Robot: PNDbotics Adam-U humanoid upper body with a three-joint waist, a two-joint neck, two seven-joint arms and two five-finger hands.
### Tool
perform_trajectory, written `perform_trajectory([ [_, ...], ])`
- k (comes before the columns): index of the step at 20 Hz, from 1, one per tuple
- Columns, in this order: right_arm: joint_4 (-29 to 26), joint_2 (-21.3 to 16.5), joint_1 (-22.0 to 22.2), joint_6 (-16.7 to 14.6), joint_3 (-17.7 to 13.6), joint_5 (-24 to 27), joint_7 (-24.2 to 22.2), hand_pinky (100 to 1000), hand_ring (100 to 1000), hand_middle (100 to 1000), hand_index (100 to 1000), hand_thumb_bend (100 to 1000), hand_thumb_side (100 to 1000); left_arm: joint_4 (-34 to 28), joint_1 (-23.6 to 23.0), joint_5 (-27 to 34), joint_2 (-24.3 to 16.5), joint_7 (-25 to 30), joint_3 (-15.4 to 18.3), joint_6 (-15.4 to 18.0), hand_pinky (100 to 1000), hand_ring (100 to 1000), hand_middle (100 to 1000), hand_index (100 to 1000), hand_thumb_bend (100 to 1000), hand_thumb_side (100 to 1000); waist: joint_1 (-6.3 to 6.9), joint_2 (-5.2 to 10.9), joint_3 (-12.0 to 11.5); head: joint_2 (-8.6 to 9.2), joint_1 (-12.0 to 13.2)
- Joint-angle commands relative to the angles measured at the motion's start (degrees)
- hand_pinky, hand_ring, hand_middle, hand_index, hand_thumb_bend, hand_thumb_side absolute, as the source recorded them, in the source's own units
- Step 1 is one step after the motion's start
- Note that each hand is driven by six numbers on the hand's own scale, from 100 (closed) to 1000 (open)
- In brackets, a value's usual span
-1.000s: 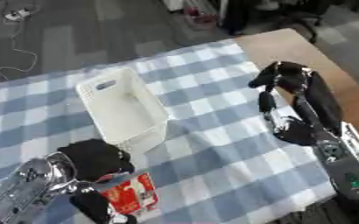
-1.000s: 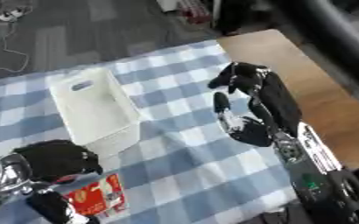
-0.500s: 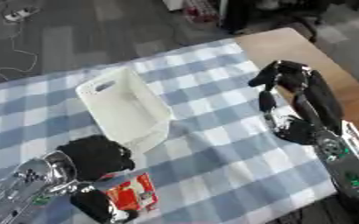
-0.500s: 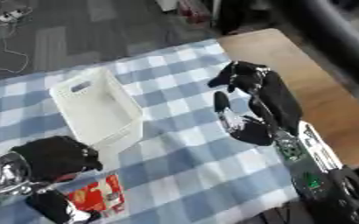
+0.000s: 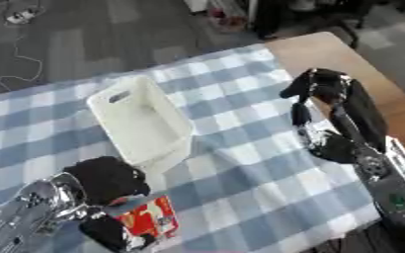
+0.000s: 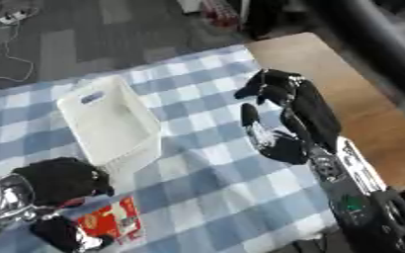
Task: Pick up objects on the table and place them in the box.
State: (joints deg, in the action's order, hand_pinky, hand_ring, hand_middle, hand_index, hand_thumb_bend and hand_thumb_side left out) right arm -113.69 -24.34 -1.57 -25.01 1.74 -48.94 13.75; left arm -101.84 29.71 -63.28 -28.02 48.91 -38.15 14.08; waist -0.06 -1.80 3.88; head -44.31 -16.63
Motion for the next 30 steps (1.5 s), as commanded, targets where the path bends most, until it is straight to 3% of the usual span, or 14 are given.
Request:
perform_trajectory([
  [1,-0.9,-1.2,-0.6,0.0,-0.3,-0.1,-0.1,389,390,533,651,100,935,-0.6,0.3,0.7,0.8,3.1,1.4,1.4,650,766,765,876,257,1000,-0.19,0.51,0.0,0.20,-0.3],
  [10,-0.9,-1.3,-1.0,0.1,-0.3,0.0,-0.2,390,391,535,652,100,935,2.6,-0.1,-0.9,2.3,3.1,-0.8,2.4,664,781,773,881,264,1000,-0.09,0.41,0.4,0.20,-0.4],
  [20,-0.9,-1.6,-1.4,0.1,-0.4,0.5,-0.3,396,396,539,654,100,934,3.5,-0.4,-3.3,3.3,3.1,-0.9,3.0,678,791,779,883,262,1000,0.10,0.41,0.7,0.20,-0.5],
  [29,-0.9,-1.7,-1.6,0.2,-0.4,0.6,-0.6,402,400,544,656,100,934,1.0,0.6,-6.5,2.8,3.1,-1.0,4.5,704,809,786,877,385,1000,0.25,0.40,0.8,0.20,-0.7],
  [30,-0.9,-1.8,-1.6,0.1,-0.4,0.6,-0.6,402,401,544,656,100,932,1.0,0.6,-6.8,2.7,3.1,-1.0,4.7,704,810,786,877,440,1000,0.27,0.37,0.9,0.20,-0.7],
])
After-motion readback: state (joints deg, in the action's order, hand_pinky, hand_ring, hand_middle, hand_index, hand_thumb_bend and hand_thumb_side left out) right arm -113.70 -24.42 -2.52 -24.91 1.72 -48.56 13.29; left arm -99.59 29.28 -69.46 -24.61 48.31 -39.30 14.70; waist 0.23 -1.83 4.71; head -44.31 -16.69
